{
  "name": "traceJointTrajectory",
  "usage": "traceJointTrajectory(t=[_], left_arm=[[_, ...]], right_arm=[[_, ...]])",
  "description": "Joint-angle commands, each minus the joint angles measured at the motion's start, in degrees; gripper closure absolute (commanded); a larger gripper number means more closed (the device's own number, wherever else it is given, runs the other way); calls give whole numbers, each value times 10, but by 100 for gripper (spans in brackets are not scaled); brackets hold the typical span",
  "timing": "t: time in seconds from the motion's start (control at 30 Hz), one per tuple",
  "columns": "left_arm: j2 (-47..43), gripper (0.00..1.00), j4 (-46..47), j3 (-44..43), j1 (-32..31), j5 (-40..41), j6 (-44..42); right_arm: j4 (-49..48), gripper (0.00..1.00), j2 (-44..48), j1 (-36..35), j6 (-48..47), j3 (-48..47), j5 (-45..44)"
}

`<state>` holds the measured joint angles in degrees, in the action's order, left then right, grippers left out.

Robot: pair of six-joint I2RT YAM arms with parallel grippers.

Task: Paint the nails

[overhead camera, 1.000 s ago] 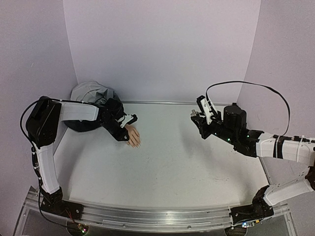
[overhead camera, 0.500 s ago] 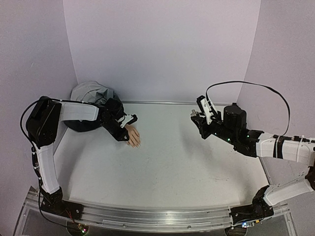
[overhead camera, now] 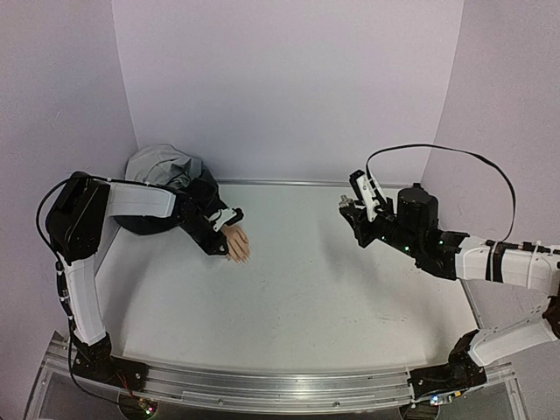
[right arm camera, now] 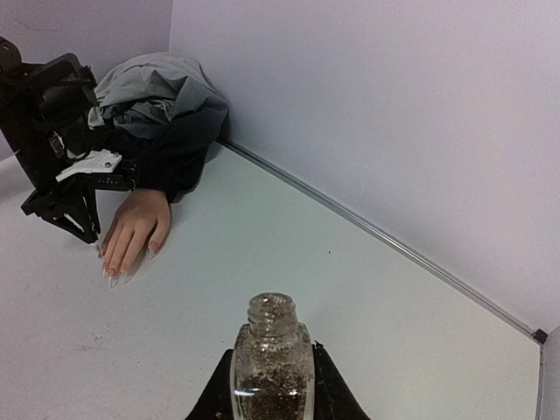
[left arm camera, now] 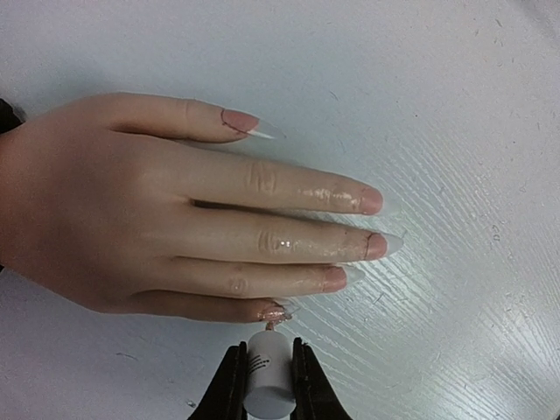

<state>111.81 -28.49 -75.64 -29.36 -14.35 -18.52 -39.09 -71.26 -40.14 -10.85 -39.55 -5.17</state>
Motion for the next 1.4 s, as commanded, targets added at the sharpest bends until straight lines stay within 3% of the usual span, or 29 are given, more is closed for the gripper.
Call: traceJointTrajectory(t=[0.0,0.77,1.37], left_arm=[[-28,100,3,-4,-5,-1,-9],[-85,100,57,41,-9,32,10],[-45,100,53,12,-9,20,9]], right_arm=[[-44,100,4,0,3,-1,4],[-46,100,-3,0,5,-2,5],[-45,100,-2,0,6,0,5]])
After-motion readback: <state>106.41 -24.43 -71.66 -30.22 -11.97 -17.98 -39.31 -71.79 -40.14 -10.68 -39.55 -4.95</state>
